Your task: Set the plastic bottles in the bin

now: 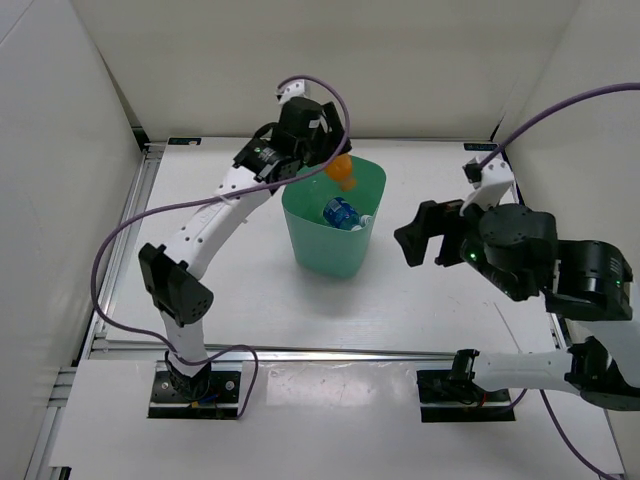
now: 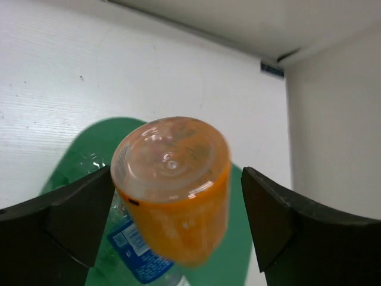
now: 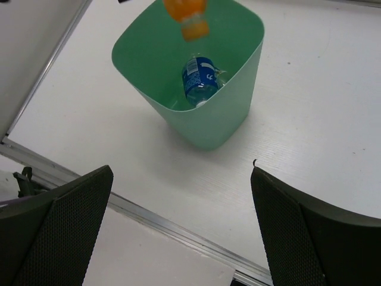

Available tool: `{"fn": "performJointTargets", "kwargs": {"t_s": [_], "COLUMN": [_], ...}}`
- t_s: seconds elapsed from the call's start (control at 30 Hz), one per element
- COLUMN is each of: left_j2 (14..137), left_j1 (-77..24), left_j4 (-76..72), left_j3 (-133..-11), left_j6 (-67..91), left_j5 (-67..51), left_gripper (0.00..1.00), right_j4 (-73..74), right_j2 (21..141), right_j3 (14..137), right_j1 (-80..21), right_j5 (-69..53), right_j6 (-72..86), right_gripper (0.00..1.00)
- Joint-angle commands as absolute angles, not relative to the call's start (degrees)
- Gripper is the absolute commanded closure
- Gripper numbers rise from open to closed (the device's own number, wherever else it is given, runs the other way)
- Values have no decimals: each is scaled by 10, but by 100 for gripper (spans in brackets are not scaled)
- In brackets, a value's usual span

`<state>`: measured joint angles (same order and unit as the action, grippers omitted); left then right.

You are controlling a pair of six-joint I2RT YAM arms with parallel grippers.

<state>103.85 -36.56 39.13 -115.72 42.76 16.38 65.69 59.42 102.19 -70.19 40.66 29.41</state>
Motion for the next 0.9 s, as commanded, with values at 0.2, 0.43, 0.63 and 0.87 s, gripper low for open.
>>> {"fn": "performJointTargets", "kwargs": {"t_s": [0.2, 0.43, 0.63, 0.87], "left_j2": [934, 757, 621, 556], "left_j1": [-402, -382, -335, -305], "left_j4": [396, 396, 409, 463], "left_j3": [-1139, -903, -750, -715], "left_j6": [351, 344, 349, 326], "left_j5": [277, 433, 444, 455], "left_gripper": [0, 0, 0, 0], "right_j4": [778, 835, 835, 830], "right_j2": [581, 632, 724, 784], "right_j3": [1066, 1058, 1040, 1032], "right_j1": [-704, -698, -623, -390], "right_j5": [511, 486, 345, 209], "right_j6": [417, 467, 467, 390], "right_gripper": [0, 0, 0, 0]}}
